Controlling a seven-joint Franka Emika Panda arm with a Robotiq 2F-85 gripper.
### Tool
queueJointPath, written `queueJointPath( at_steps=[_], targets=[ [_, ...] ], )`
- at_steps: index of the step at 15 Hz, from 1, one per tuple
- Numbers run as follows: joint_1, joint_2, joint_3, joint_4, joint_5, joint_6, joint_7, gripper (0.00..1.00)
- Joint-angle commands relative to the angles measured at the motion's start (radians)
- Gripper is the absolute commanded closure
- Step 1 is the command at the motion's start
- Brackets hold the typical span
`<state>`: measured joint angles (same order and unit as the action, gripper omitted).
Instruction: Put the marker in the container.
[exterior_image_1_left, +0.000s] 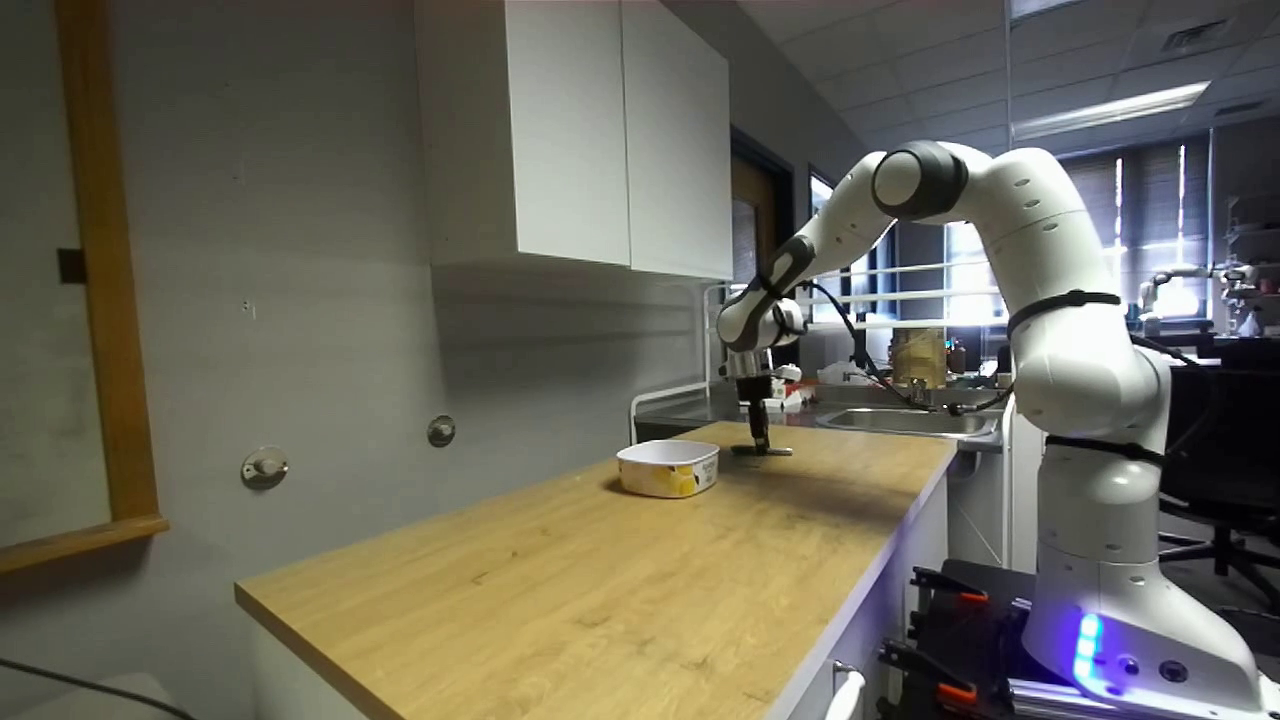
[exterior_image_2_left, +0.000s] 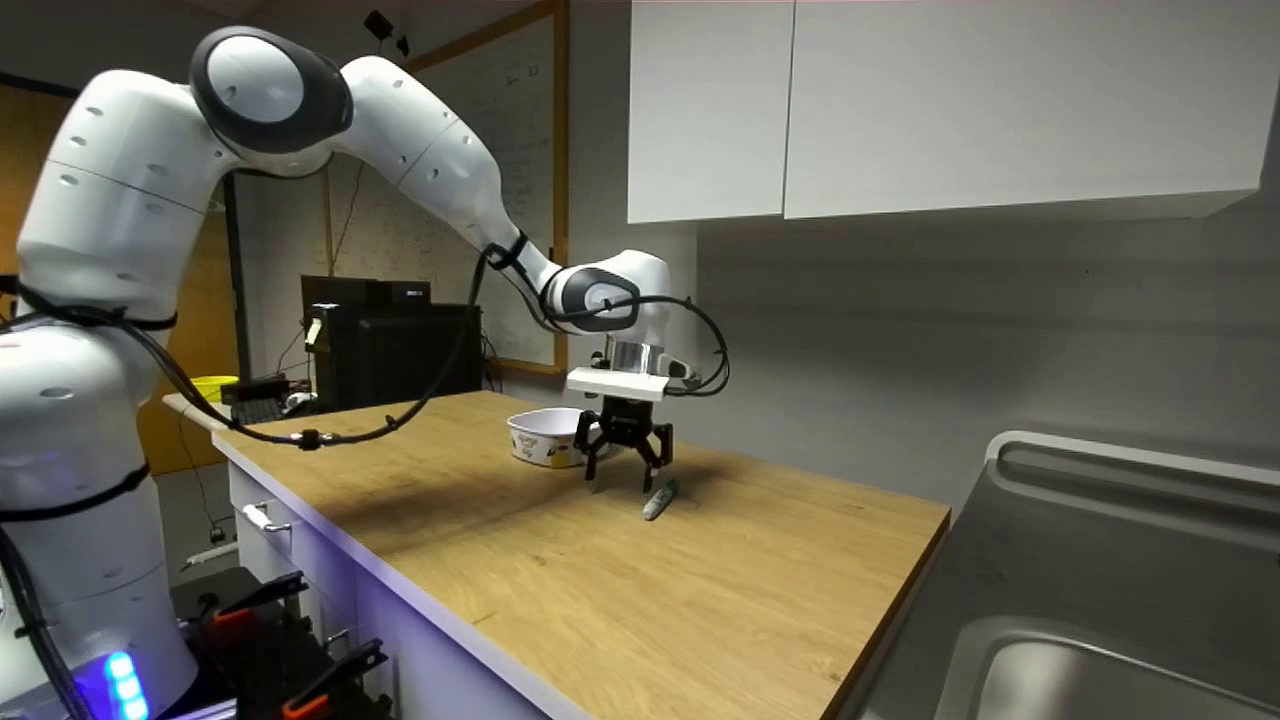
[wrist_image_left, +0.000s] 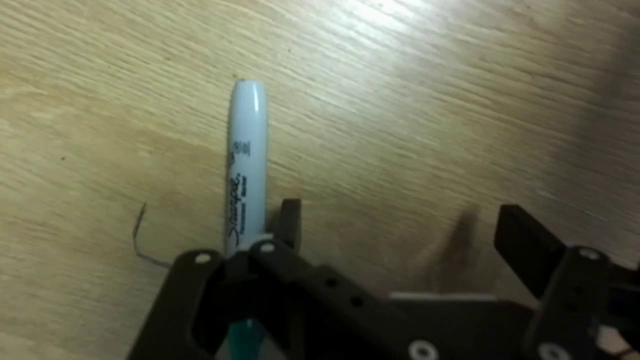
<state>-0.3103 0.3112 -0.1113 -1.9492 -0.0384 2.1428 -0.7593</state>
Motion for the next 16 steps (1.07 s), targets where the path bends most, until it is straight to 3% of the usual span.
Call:
queueJointPath(
  at_steps=[1, 16],
  targets=[
    [0.023, -0.06, -0.008, -0.025, -0.022, 0.002, -0.001, 0.0],
    [0.003, 0.1, -0.038, 0.188, -0.065, -0.045, -0.007, 0.0]
  ],
)
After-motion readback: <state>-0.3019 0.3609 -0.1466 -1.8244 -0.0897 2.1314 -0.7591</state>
